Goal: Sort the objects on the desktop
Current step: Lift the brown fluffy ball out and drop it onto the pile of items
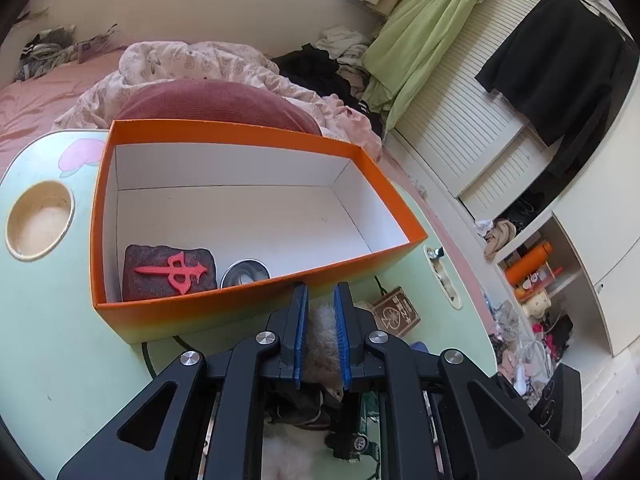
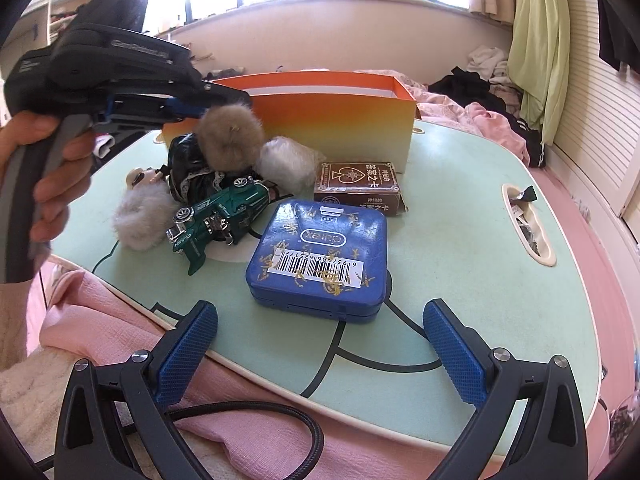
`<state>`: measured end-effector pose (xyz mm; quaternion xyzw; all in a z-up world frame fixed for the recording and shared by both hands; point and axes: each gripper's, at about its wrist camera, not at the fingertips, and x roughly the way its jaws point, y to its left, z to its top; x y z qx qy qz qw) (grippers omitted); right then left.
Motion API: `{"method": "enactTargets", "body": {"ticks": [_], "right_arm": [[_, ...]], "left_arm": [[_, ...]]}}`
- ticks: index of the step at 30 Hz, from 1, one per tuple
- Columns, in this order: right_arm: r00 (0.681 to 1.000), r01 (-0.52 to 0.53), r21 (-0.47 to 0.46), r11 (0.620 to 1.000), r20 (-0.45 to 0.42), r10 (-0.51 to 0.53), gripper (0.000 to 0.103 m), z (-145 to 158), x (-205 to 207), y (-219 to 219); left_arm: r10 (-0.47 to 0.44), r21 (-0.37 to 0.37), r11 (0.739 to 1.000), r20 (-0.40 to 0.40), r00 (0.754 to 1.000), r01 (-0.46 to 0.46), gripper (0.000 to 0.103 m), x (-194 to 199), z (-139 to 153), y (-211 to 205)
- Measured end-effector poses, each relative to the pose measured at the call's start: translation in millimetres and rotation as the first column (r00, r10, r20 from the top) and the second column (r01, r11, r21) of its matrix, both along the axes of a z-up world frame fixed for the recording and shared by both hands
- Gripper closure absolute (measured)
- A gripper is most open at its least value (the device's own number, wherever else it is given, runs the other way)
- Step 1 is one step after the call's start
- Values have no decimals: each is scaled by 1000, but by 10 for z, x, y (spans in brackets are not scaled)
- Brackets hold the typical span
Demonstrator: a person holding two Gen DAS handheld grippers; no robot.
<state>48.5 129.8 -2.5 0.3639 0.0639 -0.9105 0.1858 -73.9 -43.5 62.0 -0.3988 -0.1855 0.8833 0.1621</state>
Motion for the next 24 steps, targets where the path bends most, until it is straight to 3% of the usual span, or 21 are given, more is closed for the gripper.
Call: {"method": "enactTargets", "body": {"ticks": [1,3,5,8,10,13,18,20,22,24], "right_arm": [[1000,0,0,1000,0,0,0,-3,2,-2],[1000,0,-1,1000,0,0,0,-1,3,-3],[1000,0,0,1000,0,0,0,-2,3,-3],[1000,1,0,1000,0,-1,0,-3,4,-2],[1000,0,0,1000,0,0,0,-4,5,-1],[1000,1,0,1000,0,-1,0,-5,5,-1],[1000,0,5,1000,1,0,0,-4,5,-11],[1000,0,9,1000,0,0,0,-3,15,-20],[1000,-1,8,1000,4,1,0,-1,23,-26],[1000,-3,10,1000,4,3,0,5,36,-35]], "left_arm": [[1,5,1000,-9,1000,-1,89,5,6,-8],[6,15,1000,-23,1000,-6,75,67,18,-30],[14,37,999,-37,999,-12,43,205,66,-77],[41,8,999,-107,993,-40,23,539,184,-136],[63,-99,992,-150,987,-78,21,819,225,-154],[74,-233,967,-140,987,-105,21,1119,95,-178],[95,-250,963,-40,995,-102,21,1240,-403,-240],[109,-317,939,-102,989,-137,20,1248,-442,-135],[87,-385,915,-99,991,-119,17,1185,-476,14],[72,-479,871,-105,992,-114,8,1120,-521,175]]}}
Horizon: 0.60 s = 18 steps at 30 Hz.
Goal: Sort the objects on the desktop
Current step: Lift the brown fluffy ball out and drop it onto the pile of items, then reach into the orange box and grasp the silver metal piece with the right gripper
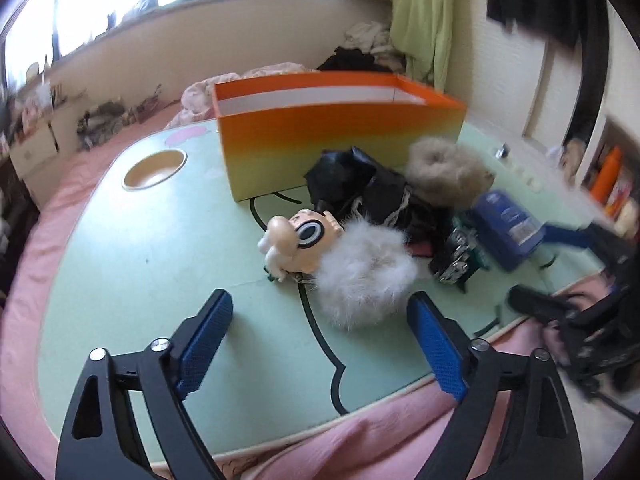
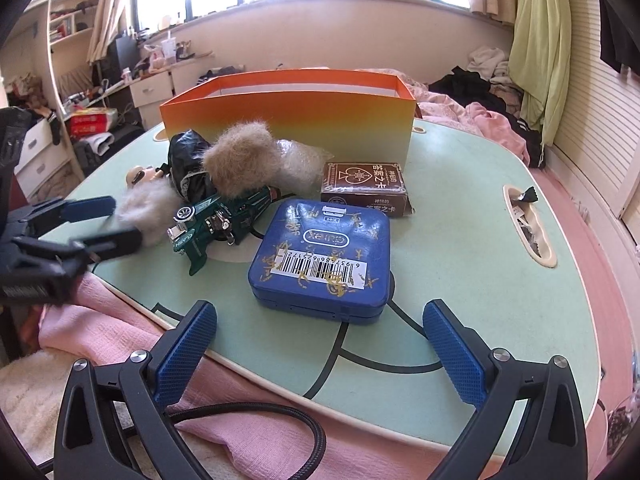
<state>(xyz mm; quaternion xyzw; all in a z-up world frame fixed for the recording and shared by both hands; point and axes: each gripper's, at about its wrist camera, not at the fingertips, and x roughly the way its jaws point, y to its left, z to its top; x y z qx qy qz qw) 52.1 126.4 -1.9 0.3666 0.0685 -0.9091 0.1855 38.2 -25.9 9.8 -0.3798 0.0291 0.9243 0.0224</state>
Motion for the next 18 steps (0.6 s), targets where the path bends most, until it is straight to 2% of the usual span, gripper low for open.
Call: {"method": "enactTargets", "body": {"ticks": [1,4,6,8,10,12,14,18], "right_arm": [[1000,-1,-1,1000,1,1,0,6,1,-3],[1000,-13,-27,1000,5,13,1,35,8,16],[1000,-15,-36,999,-27,14,1,118,32,31],[998,-10,-29,1000,-70,8,1,274,62,16],[995,-19,-86,996,-98,11,1,535,7,-24],[994,-4,-150,989,-112,-13,1,852,-166,-125],[994,20,-169,985,-106,-38,1,1078,-436,-293],[998,58,-130,990,12,-57,1,1130,-1079,-680]], "left_arm": [[-6,5,1000,5,1000,6,0,-15,-9,12],[-5,20,1000,4,1000,5,0,-69,-38,12],[-3,22,1000,-4,1000,3,0,-59,-65,-2],[-3,22,1000,-11,1000,3,0,-77,-46,26],[-2,22,1000,-13,1000,3,0,-79,-49,45],[-1,21,1000,-15,1000,2,0,-71,-30,39],[-1,21,1000,-18,1000,2,0,-50,-20,25],[-5,27,1000,-24,1000,6,0,-23,-24,-20]]}}
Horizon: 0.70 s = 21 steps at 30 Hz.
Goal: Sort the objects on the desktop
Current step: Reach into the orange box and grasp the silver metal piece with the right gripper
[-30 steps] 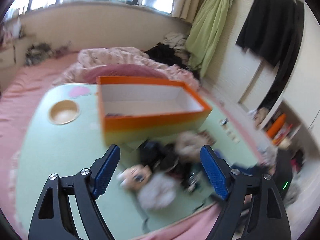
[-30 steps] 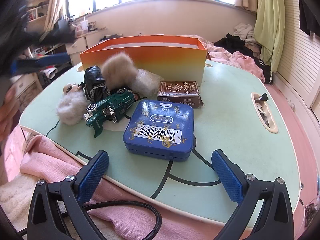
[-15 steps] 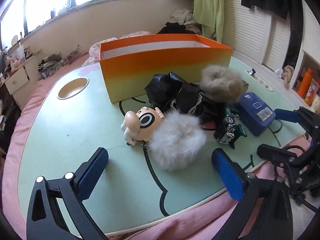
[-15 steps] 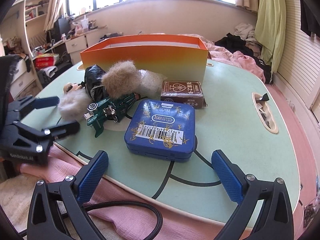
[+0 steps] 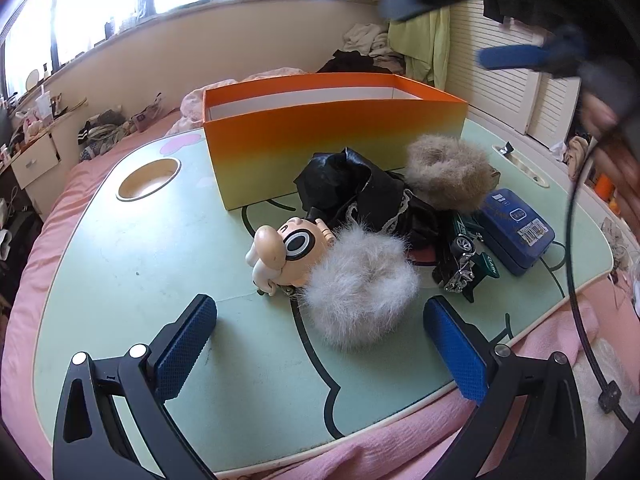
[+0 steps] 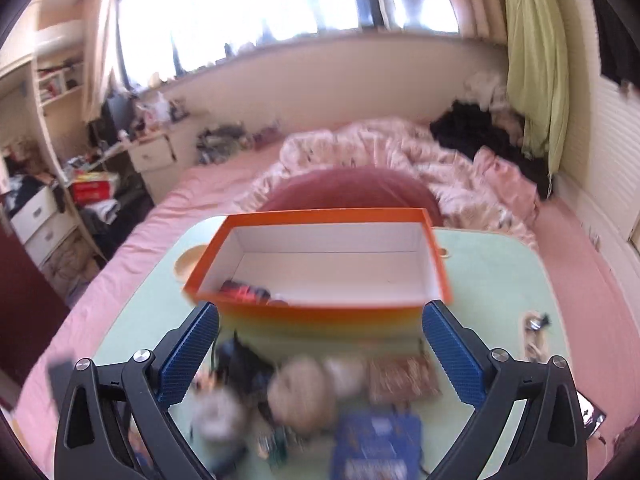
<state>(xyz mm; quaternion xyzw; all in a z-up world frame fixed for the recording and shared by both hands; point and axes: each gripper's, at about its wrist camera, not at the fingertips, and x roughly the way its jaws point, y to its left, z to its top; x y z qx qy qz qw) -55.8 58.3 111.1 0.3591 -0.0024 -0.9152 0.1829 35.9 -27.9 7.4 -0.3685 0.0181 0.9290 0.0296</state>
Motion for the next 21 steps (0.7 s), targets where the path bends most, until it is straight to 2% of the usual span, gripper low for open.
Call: {"method": "enactTargets", "body": {"ticks": [5,8,19,21], "right_arm": [[991,-20,83,996,132,9,5,-298,-370,-298],[995,-9,105,994,96,-1,5,-374,-364,-329],[991,-39,111,993,129,25,6,-379,-402,-402],[985,-65,103,993,166,47,12,-340,-473,-433]], "left_arm": [[-5,2,1000,-11,1000,5,0,38,13,-33],[-5,3,1000,-10,1000,5,0,39,11,-34],[-7,1,1000,-11,1000,7,0,38,12,-32],[-7,2,1000,-10,1000,7,0,44,11,-31]]}}
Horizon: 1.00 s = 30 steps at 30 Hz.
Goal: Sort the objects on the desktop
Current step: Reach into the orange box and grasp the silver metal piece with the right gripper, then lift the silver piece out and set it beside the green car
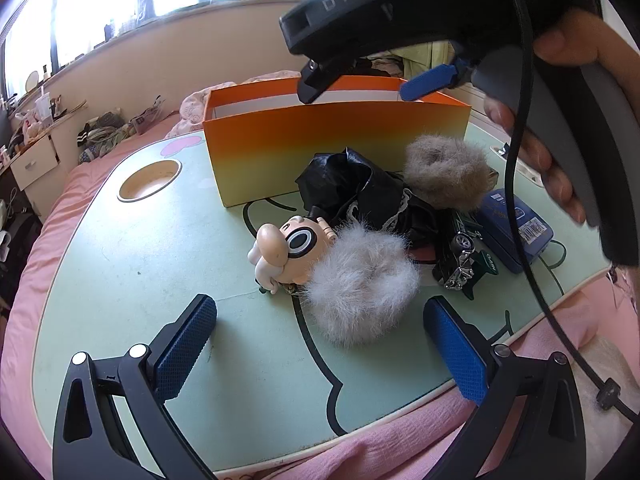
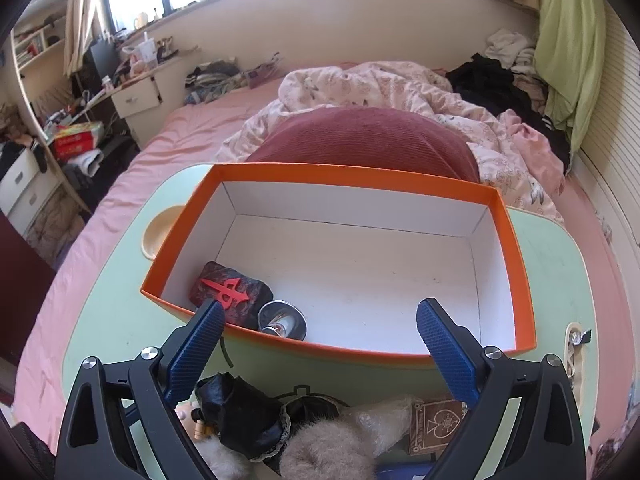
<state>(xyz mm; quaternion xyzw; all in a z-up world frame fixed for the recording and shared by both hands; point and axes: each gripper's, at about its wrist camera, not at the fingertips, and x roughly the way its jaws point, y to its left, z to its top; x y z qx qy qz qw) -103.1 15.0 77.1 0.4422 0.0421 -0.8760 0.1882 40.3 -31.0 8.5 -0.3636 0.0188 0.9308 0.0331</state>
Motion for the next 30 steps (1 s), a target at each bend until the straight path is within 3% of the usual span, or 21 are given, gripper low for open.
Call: {"method": "enactTargets", "body": {"ticks": [1,3,5,8,13,17,23,26,30], "right_arm": [[999,-13,-8,1000,36,14,15,16,-65,-9],[987,-25,-23,999,156,29,33,27,-265,-26],[959,-13,-24,1000,281,19,36,-19,-469,-2],[893,-40,-4,999,449,37,36,-186,-667,-23],[822,-65,35,997,568,34,40,-466,-768,-101],[854,-91,123,988,521,14,77,-444,-732,-169],[871,-67,70,995,491,24,77,-357,-698,-21],[911,-14,-30,999,413,25,77,-53,-682,236],[948,-26,-93,995,313,54,77,319,-365,515]], "left_arm": [[1,0,1000,0,1000,-1,0,-7,0,2],[1,0,1000,0,1000,-1,0,-5,1,3],[0,0,1000,0,1000,0,0,-7,1,3],[0,1,1000,0,1000,0,0,-8,2,5],[0,0,1000,0,1000,0,0,-5,1,5],[-1,2,1000,0,1000,1,0,4,4,3],[-2,2,1000,0,1000,2,0,12,8,8],[-2,2,1000,0,1000,2,0,8,7,9],[-2,1,1000,0,1000,2,0,10,7,12]]}}
